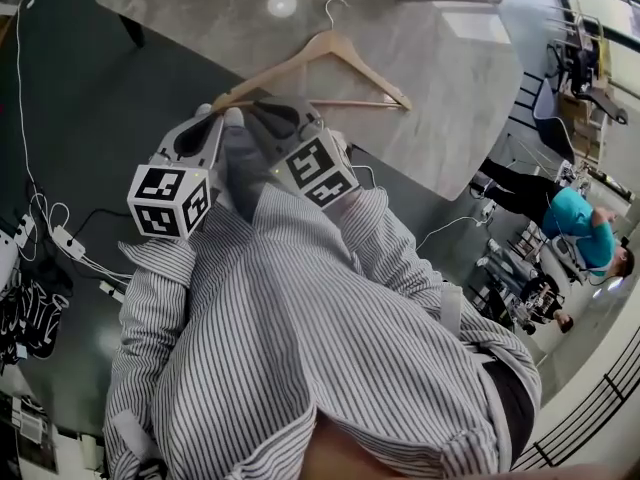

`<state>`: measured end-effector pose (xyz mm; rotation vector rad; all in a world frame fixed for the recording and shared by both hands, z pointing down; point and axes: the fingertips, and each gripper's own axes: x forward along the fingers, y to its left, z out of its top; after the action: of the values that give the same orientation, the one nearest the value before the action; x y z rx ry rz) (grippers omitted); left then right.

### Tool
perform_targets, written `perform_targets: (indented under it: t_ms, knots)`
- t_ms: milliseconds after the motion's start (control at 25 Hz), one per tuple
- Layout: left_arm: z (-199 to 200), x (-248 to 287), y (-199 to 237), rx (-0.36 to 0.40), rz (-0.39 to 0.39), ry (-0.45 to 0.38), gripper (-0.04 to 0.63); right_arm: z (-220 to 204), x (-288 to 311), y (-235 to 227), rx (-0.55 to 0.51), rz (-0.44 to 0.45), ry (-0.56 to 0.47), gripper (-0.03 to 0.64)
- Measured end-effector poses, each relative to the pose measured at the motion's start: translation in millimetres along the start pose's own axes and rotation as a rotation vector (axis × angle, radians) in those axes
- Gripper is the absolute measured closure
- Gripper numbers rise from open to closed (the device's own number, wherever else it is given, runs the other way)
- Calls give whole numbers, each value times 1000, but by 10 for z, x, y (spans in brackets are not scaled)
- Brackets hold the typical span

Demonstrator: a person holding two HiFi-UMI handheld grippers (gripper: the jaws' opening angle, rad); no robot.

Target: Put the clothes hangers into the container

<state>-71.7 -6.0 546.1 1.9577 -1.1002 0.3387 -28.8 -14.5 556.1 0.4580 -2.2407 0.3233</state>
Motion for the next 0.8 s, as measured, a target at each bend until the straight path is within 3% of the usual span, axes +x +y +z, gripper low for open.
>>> perform_targets:
  t_ms: [200,480,640,800]
  knots:
    - [-103,27,69,-16,7,16,585,-94,125,2,-22,7,37,523]
    - [-158,85,157,-46,11,19,584,-239,320,-24,-222,6,117,520]
    - [-157,152,206,-56,3,24,586,-273,396,-21,-231,24,134,522]
    - [-142,245,189,-48,-19,25,586,-326,483,-6,-305,18,168,522]
